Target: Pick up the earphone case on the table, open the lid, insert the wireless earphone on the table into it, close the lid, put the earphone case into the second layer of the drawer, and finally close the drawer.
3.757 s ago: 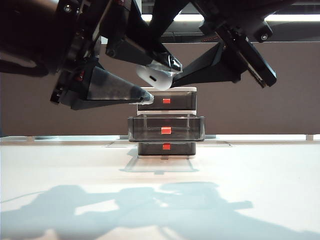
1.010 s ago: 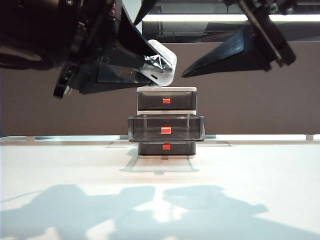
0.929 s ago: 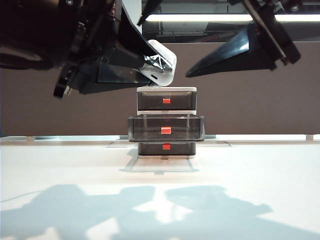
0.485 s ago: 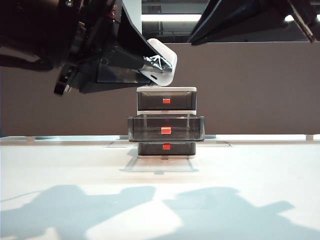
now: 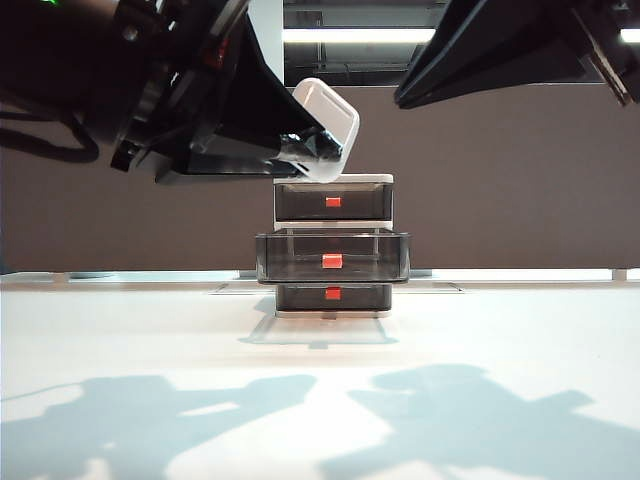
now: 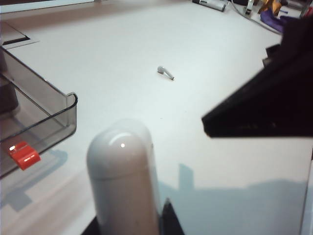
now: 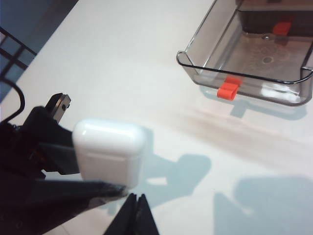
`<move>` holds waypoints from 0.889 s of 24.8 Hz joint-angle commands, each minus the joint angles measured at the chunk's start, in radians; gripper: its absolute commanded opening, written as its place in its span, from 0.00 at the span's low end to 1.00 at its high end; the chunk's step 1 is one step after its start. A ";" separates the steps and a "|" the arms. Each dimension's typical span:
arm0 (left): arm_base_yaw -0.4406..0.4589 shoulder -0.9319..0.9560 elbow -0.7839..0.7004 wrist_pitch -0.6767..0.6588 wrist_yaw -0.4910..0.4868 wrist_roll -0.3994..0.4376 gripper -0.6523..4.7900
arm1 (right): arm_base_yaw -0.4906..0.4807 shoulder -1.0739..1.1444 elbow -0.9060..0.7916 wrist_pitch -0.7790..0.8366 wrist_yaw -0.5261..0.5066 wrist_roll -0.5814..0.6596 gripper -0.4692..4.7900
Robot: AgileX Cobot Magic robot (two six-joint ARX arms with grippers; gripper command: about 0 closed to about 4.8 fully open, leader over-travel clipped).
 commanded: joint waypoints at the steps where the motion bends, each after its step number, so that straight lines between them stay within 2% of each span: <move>1: 0.001 -0.004 0.005 0.013 0.000 0.074 0.21 | -0.052 0.013 0.003 0.030 -0.111 -0.009 0.09; 5: 0.001 -0.003 0.004 0.013 0.000 0.100 0.21 | -0.090 0.082 0.003 0.086 -0.234 -0.032 0.09; 7: 0.001 -0.003 0.004 0.013 0.000 0.100 0.21 | -0.087 0.109 0.003 0.113 -0.256 -0.032 0.09; 9: 0.001 -0.003 0.004 0.009 0.001 0.111 0.21 | -0.080 0.129 0.003 0.132 -0.254 -0.032 0.09; 14: 0.001 -0.003 0.004 -0.032 0.001 0.247 0.21 | -0.079 0.140 0.003 0.145 -0.256 -0.026 0.09; 22: 0.001 -0.003 0.004 -0.028 0.001 0.309 0.21 | -0.079 0.146 0.003 0.145 -0.280 -0.026 0.09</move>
